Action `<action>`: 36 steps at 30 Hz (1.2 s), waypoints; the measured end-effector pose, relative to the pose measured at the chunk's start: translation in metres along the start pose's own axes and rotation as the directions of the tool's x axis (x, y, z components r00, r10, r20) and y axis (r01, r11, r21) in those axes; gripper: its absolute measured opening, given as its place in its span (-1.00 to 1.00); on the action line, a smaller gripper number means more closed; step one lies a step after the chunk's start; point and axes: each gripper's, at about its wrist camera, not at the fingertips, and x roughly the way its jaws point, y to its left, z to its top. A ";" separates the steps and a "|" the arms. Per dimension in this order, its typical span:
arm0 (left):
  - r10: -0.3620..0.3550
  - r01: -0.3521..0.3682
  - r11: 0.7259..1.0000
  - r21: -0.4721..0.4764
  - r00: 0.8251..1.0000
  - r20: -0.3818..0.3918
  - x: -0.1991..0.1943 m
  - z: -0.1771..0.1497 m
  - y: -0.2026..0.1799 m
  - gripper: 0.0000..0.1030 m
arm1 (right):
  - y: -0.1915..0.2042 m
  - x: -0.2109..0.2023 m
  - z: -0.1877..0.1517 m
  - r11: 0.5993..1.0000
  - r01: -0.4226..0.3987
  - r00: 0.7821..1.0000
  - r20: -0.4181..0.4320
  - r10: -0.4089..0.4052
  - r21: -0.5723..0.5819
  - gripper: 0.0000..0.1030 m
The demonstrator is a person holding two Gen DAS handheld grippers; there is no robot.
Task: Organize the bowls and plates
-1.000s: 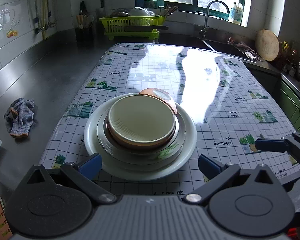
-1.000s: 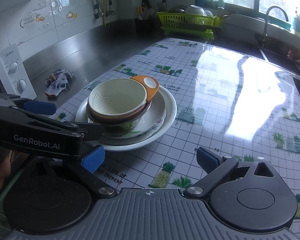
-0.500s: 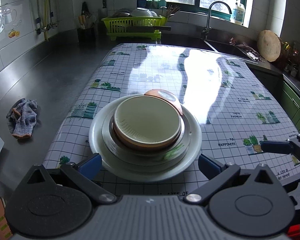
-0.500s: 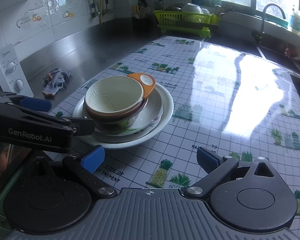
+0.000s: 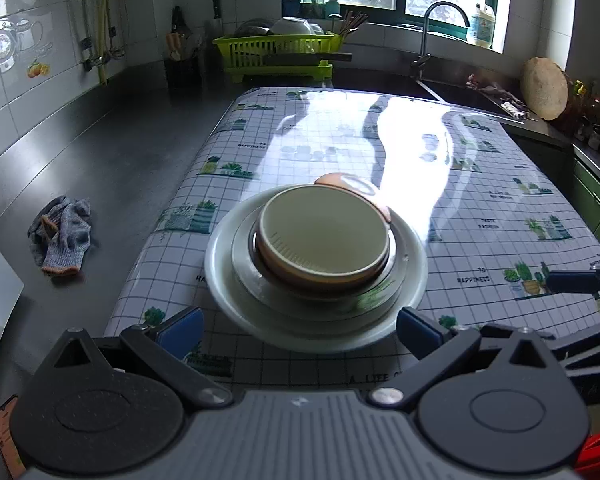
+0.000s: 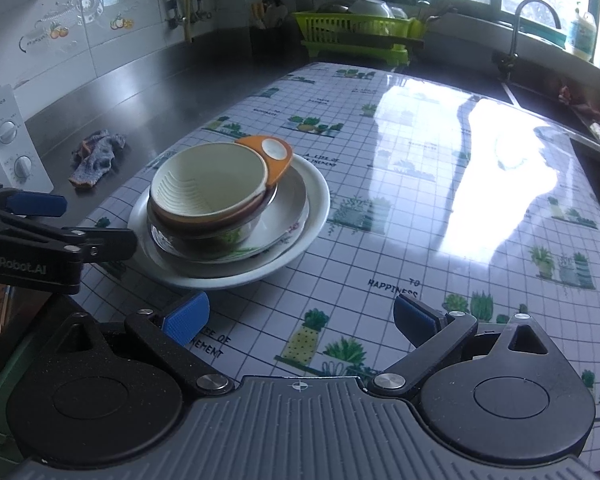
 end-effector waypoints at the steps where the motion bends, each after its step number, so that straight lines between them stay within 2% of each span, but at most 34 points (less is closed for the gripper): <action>1: -0.002 0.002 1.000 0.003 1.000 -0.001 0.000 -0.001 0.001 1.00 | -0.001 0.000 0.000 1.000 0.001 1.000 0.000 -0.001 0.001 0.93; 16: 0.006 -0.006 1.000 -0.016 1.000 -0.001 -0.001 -0.005 0.007 1.00 | -0.004 -0.003 -0.001 0.999 0.031 1.000 0.004 -0.031 0.022 0.95; 36: 0.016 -0.016 1.000 -0.018 1.000 0.002 -0.001 -0.005 0.009 1.00 | -0.004 -0.004 0.001 0.999 0.025 1.000 0.007 -0.025 0.026 0.96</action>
